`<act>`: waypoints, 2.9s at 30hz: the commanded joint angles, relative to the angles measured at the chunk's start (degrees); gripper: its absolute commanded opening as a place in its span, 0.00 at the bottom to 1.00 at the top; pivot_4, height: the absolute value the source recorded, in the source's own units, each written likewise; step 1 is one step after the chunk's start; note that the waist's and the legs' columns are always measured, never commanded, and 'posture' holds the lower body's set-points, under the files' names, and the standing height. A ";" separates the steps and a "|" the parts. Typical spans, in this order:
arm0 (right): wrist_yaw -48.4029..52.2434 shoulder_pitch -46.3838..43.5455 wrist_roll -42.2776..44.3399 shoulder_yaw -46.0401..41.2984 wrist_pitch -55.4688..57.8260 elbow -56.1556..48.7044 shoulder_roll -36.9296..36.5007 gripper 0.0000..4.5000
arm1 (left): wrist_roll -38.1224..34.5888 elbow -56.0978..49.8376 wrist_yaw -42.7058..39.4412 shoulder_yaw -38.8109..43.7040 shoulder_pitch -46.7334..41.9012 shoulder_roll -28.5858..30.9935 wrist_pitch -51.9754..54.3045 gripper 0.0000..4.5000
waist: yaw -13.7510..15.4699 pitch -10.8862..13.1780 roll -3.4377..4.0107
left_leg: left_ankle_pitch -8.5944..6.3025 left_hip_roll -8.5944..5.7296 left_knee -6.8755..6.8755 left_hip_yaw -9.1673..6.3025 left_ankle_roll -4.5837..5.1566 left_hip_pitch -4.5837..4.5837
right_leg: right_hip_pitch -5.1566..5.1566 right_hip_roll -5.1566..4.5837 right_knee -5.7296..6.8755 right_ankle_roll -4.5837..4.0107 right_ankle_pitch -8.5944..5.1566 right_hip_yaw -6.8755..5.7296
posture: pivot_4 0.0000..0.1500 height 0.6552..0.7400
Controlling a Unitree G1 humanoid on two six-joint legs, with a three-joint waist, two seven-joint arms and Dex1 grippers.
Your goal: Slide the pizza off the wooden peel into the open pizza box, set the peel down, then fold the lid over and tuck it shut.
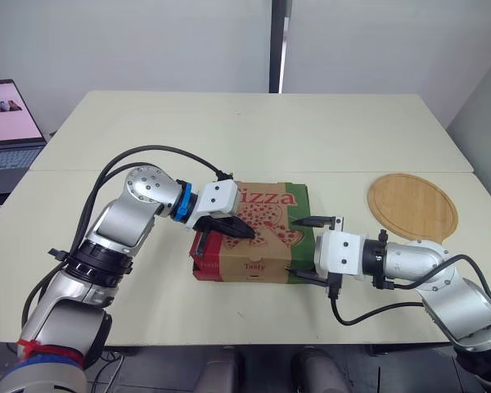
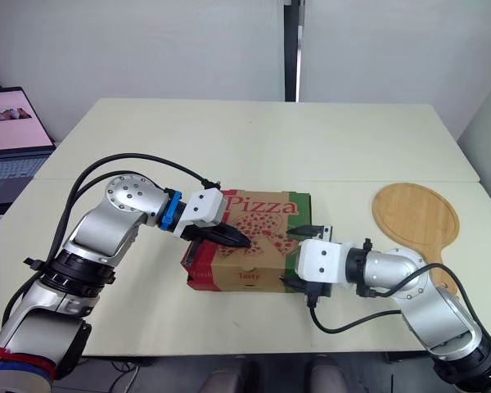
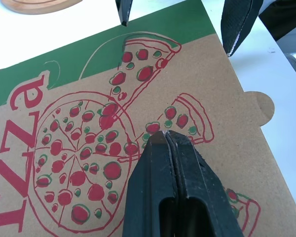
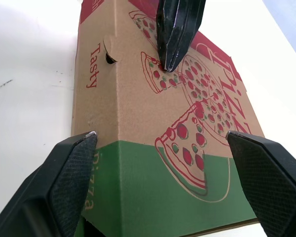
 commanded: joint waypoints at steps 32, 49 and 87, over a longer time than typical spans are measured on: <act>-1.10 0.99 -3.16 -0.56 0.54 -2.77 0.30 1.00 | 0.83 -5.51 -0.47 -1.84 -0.25 0.24 2.91 0.00 | 0.03 0.00 0.00 | 0.01 0.00 0.00 0.00 -0.02 -0.01 | 0.00 0.00 0.01 0.00 0.00 0.01 | 1.00 0.86; -1.44 -2.25 18.50 -9.01 20.82 -7.94 6.95 1.00 | 2.23 -7.29 1.97 -2.31 1.20 -0.42 3.39 0.00 | -0.02 0.00 0.00 | -0.06 0.00 0.00 -0.04 0.11 0.00 | 0.04 -0.01 -0.01 0.00 0.00 0.01 | 1.00 0.86; -1.17 -13.89 14.98 6.83 11.60 14.23 18.10 0.01 | -10.33 -15.42 8.05 18.45 11.89 15.23 17.34 0.00 | -1.31 -0.01 0.02 | -0.03 0.00 -0.07 -0.07 0.05 0.02 | -0.11 0.01 0.05 -0.01 0.00 0.02 | 1.00 0.86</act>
